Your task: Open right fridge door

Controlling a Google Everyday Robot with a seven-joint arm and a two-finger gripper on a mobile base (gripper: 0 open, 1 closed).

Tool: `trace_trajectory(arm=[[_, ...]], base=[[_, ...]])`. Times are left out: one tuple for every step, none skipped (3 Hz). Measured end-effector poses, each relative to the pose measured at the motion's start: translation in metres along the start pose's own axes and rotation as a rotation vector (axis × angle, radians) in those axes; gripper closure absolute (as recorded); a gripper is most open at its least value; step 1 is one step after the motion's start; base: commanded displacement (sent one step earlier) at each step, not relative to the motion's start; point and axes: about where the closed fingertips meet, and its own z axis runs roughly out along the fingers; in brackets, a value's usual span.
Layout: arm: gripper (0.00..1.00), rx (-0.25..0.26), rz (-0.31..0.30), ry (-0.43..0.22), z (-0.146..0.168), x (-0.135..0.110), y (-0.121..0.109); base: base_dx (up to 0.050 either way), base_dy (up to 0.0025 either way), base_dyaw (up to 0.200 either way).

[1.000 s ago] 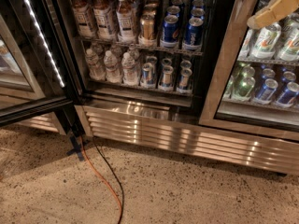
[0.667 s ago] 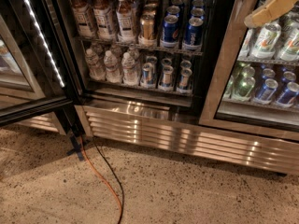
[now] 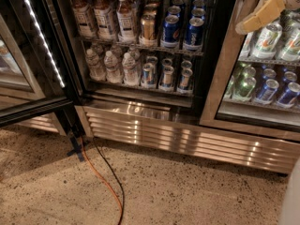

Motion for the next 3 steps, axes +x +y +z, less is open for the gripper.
trace_trajectory(arm=[[0.0, -0.039, -0.013, 0.01, 0.0095, 0.0017, 0.0034], [0.0, -0.047, -0.02, 0.015, 0.0094, 0.0058, 0.0029], [0.19, -0.047, -0.02, 0.015, 0.0064, 0.0081, 0.0021]], base=[[0.0, 0.0, 0.0], [0.0, 0.0, 0.0], [0.0, 0.0, 0.0]])
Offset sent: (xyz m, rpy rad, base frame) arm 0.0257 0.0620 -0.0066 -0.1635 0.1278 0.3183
